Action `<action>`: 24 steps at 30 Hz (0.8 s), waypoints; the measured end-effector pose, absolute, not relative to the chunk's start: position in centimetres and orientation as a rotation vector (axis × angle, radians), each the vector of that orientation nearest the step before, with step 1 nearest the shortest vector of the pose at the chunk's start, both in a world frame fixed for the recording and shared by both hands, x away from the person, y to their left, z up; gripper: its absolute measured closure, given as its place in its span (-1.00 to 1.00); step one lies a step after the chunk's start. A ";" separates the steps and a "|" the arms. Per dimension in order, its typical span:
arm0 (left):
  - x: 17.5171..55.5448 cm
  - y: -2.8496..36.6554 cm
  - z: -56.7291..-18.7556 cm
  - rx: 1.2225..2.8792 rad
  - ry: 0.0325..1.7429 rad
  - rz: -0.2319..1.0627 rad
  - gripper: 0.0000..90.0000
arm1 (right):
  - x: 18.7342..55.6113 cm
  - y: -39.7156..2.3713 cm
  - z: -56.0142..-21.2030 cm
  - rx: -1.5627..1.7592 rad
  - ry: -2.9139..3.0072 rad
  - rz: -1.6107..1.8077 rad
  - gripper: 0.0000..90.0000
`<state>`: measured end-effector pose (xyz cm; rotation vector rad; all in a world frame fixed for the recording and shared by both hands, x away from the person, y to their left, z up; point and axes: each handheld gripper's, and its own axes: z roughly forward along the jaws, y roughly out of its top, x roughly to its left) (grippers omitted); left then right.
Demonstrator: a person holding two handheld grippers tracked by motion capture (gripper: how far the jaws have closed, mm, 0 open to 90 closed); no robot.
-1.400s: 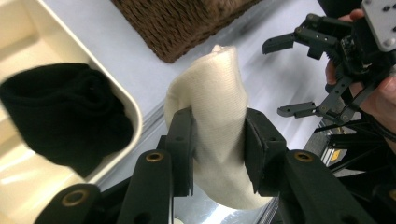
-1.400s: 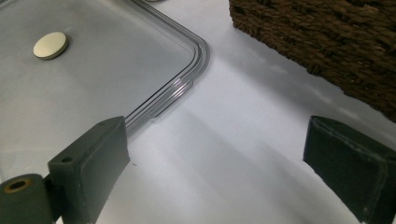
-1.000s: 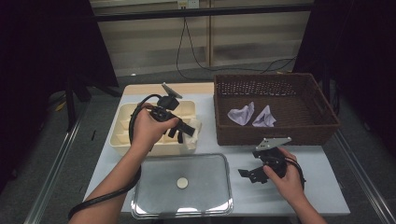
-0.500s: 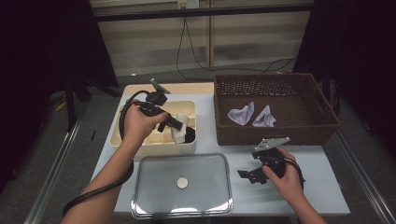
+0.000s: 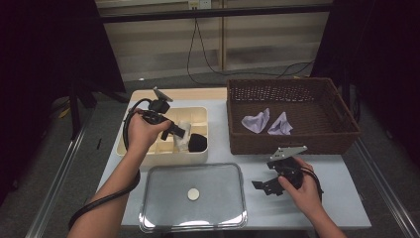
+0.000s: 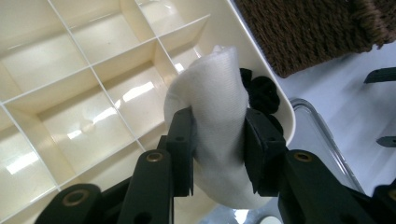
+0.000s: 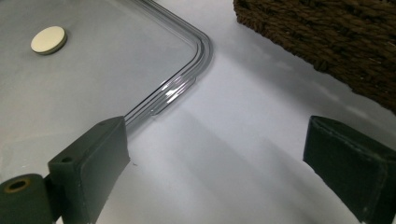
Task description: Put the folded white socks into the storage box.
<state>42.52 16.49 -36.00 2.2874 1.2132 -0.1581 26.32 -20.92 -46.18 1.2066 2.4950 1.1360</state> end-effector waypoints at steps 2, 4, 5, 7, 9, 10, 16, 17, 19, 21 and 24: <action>42.6 16.5 -36.2 2.298 1.221 -0.144 0.47 | 26.3 -20.9 -46.1 1.205 2.493 1.129 -0.85; 42.6 16.4 -36.5 2.311 1.227 -0.124 0.47 | 26.3 -20.9 -46.1 1.203 2.496 1.134 -0.85; 42.7 16.5 -36.7 2.311 1.226 -0.123 0.47 | 26.3 -20.9 -46.1 1.203 2.496 1.133 -0.85; 42.8 16.4 -37.1 2.314 1.237 -0.123 0.47 | 26.3 -20.9 -46.2 1.201 2.496 1.136 -0.85; 42.9 16.4 -37.4 2.312 1.239 -0.125 0.47 | 26.3 -20.9 -46.2 1.198 2.499 1.139 -0.85; 42.9 16.4 -37.5 2.312 1.245 -0.118 0.47 | 26.3 -20.9 -46.2 1.194 2.503 1.139 -0.85; 43.1 16.4 -38.4 2.317 1.251 -0.116 0.47 | 26.4 -20.9 -46.3 1.190 2.500 1.145 -0.85; 43.1 16.4 -38.7 2.312 1.258 -0.126 0.47 | 26.3 -20.9 -46.2 1.198 2.497 1.138 -0.85; 43.1 16.4 -39.1 2.314 1.269 -0.130 0.47 | 26.3 -20.9 -46.2 1.192 2.498 1.142 -0.85; 43.1 16.4 -39.4 2.314 1.267 -0.135 0.47 | 26.3 -20.8 -46.2 1.190 2.499 1.130 -0.85; 43.0 16.5 -39.8 2.322 1.261 -0.141 0.47 | 26.3 -20.8 -46.3 1.193 2.504 1.126 -0.85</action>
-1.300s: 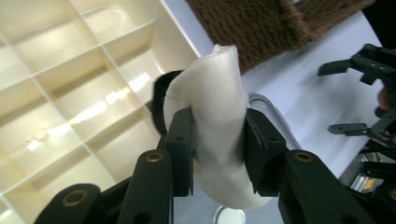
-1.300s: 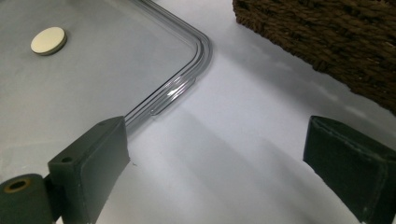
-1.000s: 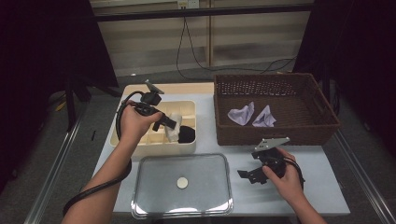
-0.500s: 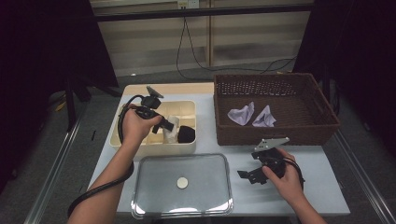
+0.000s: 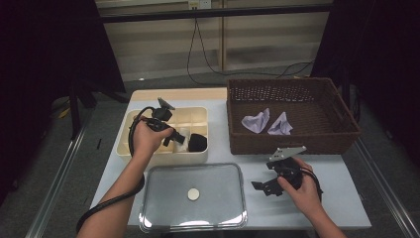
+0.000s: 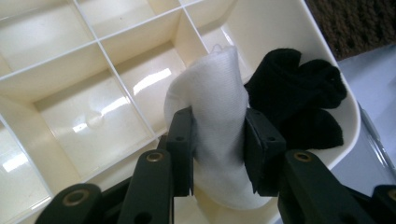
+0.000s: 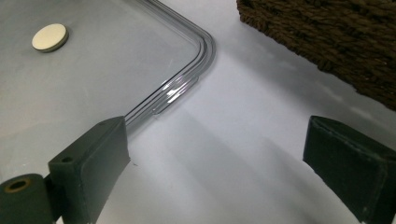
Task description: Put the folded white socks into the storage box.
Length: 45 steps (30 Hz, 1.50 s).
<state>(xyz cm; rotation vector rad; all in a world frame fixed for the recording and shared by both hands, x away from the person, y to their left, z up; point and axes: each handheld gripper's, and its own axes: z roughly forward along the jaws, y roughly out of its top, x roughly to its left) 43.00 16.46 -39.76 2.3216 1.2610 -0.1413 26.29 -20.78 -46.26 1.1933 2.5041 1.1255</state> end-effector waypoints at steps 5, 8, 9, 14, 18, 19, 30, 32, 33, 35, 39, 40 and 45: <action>42.8 16.6 -40.2 2.322 1.262 -0.151 0.48 | 26.3 -20.7 -46.2 1.187 2.504 1.130 -0.85; 42.5 16.6 -40.7 2.342 1.270 -0.163 0.49 | 26.3 -20.7 -46.1 1.185 2.503 1.133 -0.85; 42.3 16.6 -41.1 2.347 1.273 -0.173 0.49 | 26.3 -20.7 -46.1 1.187 2.502 1.130 -0.85; 42.0 16.4 -41.7 2.341 1.263 -0.168 0.52 | 26.3 -20.7 -46.1 1.183 2.503 1.128 -0.85; 41.9 16.2 -41.7 2.356 1.257 -0.161 0.51 | 26.3 -20.6 -46.2 1.180 2.507 1.128 -0.85; 41.9 16.2 -41.7 2.346 1.263 -0.161 0.50 | 26.3 -20.6 -46.2 1.177 2.511 1.132 -0.85; 41.9 16.9 -40.3 2.346 1.262 -0.202 0.34 | 26.3 -20.5 -46.2 1.174 2.518 1.120 -0.85; 41.9 17.0 -39.7 2.334 1.255 -0.202 0.33 | 26.3 -20.5 -46.3 1.175 2.518 1.120 -0.85; 41.9 17.1 -39.3 2.332 1.252 -0.200 0.31 | 26.2 -20.5 -46.3 1.177 2.521 1.122 -0.85; 42.0 17.1 -38.8 2.331 1.258 -0.202 0.33 | 26.3 -20.4 -46.3 1.167 2.525 1.116 -0.85; 42.2 17.1 -37.9 2.333 1.256 -0.193 0.33 | 26.2 -20.3 -46.3 1.165 2.528 1.115 -0.85; 42.3 17.1 -37.7 2.338 1.259 -0.186 0.33 | 26.2 -20.3 -46.3 1.166 2.529 1.115 -0.85; 42.7 16.9 -36.6 2.348 1.259 -0.176 0.36 | 26.2 -20.3 -46.3 1.171 2.531 1.119 -0.85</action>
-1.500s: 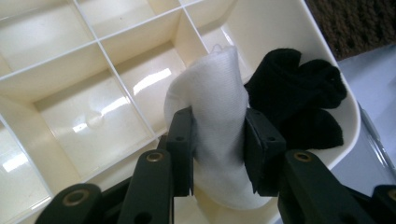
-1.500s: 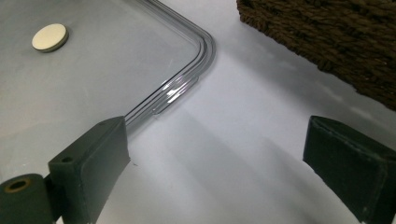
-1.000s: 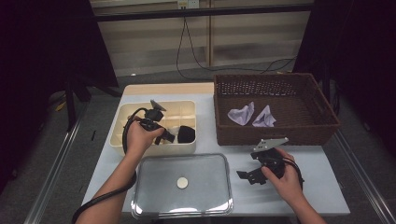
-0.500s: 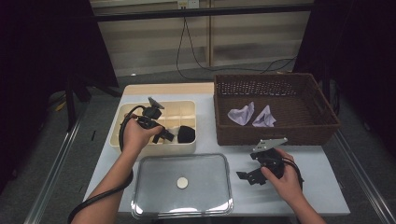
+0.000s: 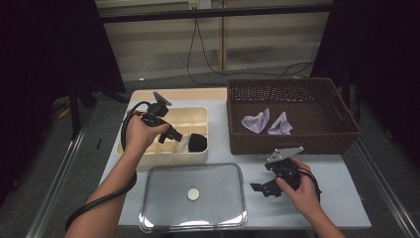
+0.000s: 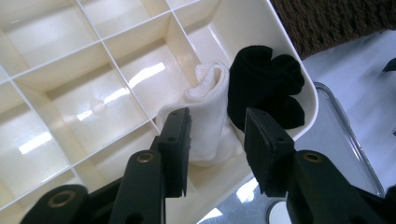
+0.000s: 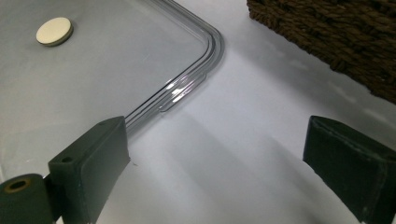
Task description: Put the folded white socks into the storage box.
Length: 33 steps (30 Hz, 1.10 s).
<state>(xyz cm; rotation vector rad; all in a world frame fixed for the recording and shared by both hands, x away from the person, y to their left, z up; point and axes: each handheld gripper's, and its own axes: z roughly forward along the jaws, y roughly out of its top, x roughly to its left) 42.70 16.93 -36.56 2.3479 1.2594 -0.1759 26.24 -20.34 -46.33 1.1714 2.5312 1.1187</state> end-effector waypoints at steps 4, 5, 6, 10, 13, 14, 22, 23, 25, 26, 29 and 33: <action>43.0 16.8 -35.8 2.362 1.261 -0.171 0.38 | 26.2 -20.4 -46.3 1.164 2.532 1.114 -0.85; 43.1 16.7 -35.8 2.360 1.266 -0.166 0.38 | 26.2 -20.3 -46.3 1.171 2.534 1.118 -0.85; 43.2 16.7 -35.7 2.363 1.264 -0.165 0.38 | 26.3 -20.3 -46.3 1.168 2.536 1.118 -0.85; 43.5 16.6 -35.6 2.367 1.267 -0.173 0.38 | 26.2 -20.3 -46.4 1.166 2.539 1.115 -0.85; 43.7 16.5 -35.6 2.379 1.275 -0.175 0.40 | 26.3 -20.2 -46.4 1.161 2.539 1.119 -0.85; 43.7 16.5 -35.6 2.379 1.275 -0.175 0.40 | 26.3 -20.2 -46.4 1.159 2.540 1.118 -0.85; 44.0 16.0 -35.9 2.401 1.279 -0.179 0.46 | 26.2 -20.2 -46.4 1.165 2.543 1.108 -0.85; 44.1 16.0 -35.9 2.402 1.279 -0.177 0.48 | 26.2 -20.1 -46.4 1.166 2.546 1.107 -0.85; 44.2 15.9 -36.1 2.410 1.281 -0.171 0.51 | 26.2 -20.1 -46.5 1.163 2.546 1.109 -0.85; 44.3 15.8 -36.2 2.408 1.287 -0.176 0.52 | 26.3 -20.1 -46.5 1.155 2.552 1.109 -0.85; 44.6 15.6 -36.5 2.416 1.298 -0.176 0.56 | 26.2 -20.0 -46.5 1.160 2.550 1.103 -0.85; 44.7 15.2 -37.0 2.430 1.295 -0.177 0.56 | 26.3 -20.1 -46.5 1.157 2.552 1.105 -0.85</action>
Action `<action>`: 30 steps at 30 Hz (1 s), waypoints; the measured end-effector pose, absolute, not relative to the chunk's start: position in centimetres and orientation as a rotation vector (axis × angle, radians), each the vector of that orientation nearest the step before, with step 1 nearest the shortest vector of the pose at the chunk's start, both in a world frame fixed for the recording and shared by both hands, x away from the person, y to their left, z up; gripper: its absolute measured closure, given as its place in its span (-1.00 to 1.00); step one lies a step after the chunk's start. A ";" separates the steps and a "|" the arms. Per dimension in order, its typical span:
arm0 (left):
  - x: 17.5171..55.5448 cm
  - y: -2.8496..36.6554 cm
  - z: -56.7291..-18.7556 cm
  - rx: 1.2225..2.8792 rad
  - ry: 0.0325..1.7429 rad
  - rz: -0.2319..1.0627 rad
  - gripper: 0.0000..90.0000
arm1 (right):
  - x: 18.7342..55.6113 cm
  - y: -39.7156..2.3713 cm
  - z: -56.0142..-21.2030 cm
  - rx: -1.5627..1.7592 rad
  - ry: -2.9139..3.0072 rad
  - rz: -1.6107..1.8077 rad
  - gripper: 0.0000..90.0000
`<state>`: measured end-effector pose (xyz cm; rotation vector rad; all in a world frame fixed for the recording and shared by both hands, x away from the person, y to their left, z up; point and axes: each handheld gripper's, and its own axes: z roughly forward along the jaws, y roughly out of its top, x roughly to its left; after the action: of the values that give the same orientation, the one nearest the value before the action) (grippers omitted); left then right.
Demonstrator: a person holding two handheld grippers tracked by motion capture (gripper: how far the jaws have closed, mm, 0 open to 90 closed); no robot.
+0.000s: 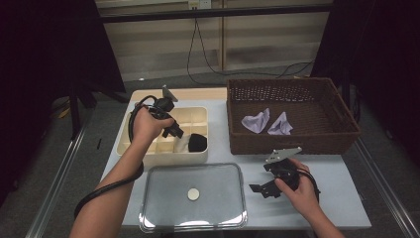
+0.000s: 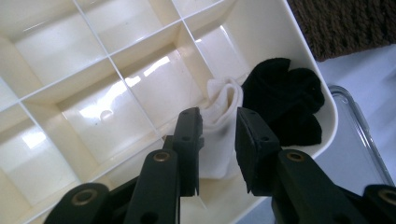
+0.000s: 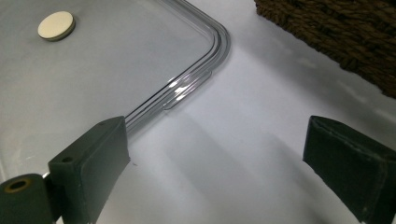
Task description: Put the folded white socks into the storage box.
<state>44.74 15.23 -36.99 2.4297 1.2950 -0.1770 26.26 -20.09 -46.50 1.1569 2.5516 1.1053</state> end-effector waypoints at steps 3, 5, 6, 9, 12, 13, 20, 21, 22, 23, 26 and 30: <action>44.8 15.0 -37.4 2.443 1.296 -0.176 0.58 | 26.3 -20.1 -46.5 1.158 2.550 1.110 -0.85; 44.8 14.9 -37.8 2.447 1.297 -0.180 0.60 | 26.3 -20.1 -46.5 1.155 2.551 1.108 -0.85; 44.7 14.9 -38.0 2.459 1.293 -0.177 0.61 | 26.2 -20.1 -46.5 1.156 2.550 1.101 -0.85; 44.7 14.9 -38.3 2.464 1.301 -0.182 0.64 | 26.2 -20.0 -46.5 1.154 2.549 1.110 -0.85; 44.7 15.1 -38.6 2.453 1.311 -0.190 0.70 | 26.2 -20.0 -46.5 1.149 2.551 1.108 -0.85; 44.6 15.2 -38.7 2.456 1.312 -0.191 0.71 | 26.2 -20.0 -46.5 1.151 2.552 1.107 -0.85; 44.3 15.1 -39.9 2.465 1.298 -0.192 0.76 | 26.2 -20.0 -46.5 1.148 2.552 1.108 -0.85; 44.1 15.1 -40.0 2.469 1.296 -0.198 0.76 | 26.2 -20.0 -46.5 1.145 2.554 1.109 -0.85; 44.1 15.1 -40.1 2.468 1.297 -0.198 0.76 | 26.2 -20.0 -46.5 1.146 2.553 1.110 -0.85; 43.9 15.0 -40.2 2.468 1.296 -0.201 0.76 | 26.2 -19.9 -46.5 1.146 2.552 1.109 -0.85; 43.6 15.1 -40.7 2.477 1.300 -0.223 0.78 | 26.2 -19.9 -46.4 1.149 2.552 1.103 -0.85; 43.4 15.3 -41.6 2.459 1.309 -0.244 0.79 | 26.2 -19.9 -46.5 1.144 2.553 1.111 -0.85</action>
<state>43.40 15.31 -41.61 2.4589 1.3089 -0.2441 26.23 -19.85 -46.45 1.1436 2.5533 1.1106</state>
